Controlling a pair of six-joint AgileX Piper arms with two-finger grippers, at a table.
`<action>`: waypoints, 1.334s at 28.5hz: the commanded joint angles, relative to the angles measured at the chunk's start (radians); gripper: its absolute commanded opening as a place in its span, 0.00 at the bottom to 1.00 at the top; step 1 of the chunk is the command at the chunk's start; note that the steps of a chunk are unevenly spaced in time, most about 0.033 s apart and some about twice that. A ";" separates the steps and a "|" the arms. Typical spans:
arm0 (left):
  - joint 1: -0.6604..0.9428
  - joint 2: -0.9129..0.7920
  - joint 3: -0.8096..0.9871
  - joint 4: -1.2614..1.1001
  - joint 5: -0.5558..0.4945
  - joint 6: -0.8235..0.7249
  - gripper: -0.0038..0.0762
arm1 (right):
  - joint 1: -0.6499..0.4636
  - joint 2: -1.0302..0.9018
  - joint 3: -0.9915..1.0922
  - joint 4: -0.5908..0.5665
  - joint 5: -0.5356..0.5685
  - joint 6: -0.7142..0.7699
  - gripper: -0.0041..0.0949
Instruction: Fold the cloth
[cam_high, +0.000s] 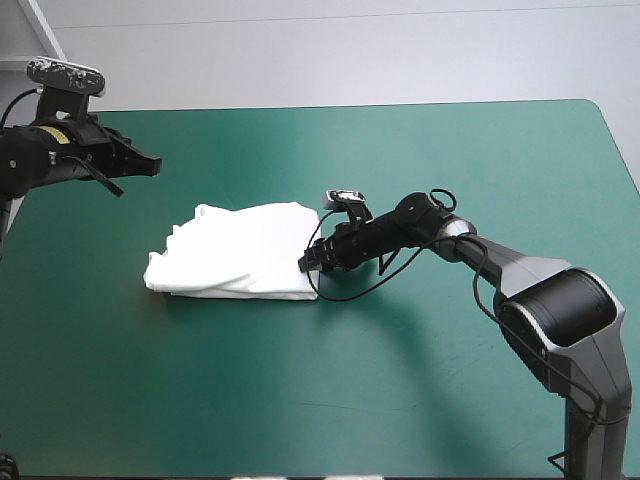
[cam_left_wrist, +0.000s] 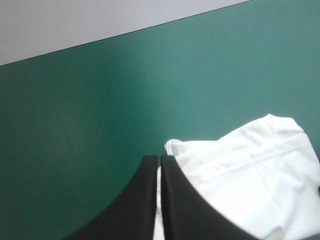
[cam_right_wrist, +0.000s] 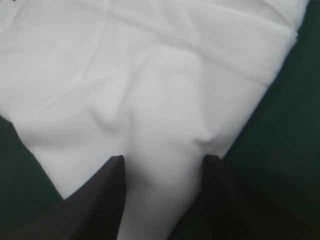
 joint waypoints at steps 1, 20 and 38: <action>-0.002 -0.032 -0.022 -0.013 -0.061 -0.010 0.07 | 0.001 -0.046 -0.033 0.001 -0.011 0.003 0.33; -0.002 -0.032 -0.022 -0.017 -0.052 -0.007 0.07 | -0.234 -0.290 -0.039 -0.576 0.106 0.253 0.04; -0.002 -0.032 -0.022 -0.017 -0.054 -0.003 0.07 | -0.772 -0.476 -0.039 -0.970 0.270 0.419 0.04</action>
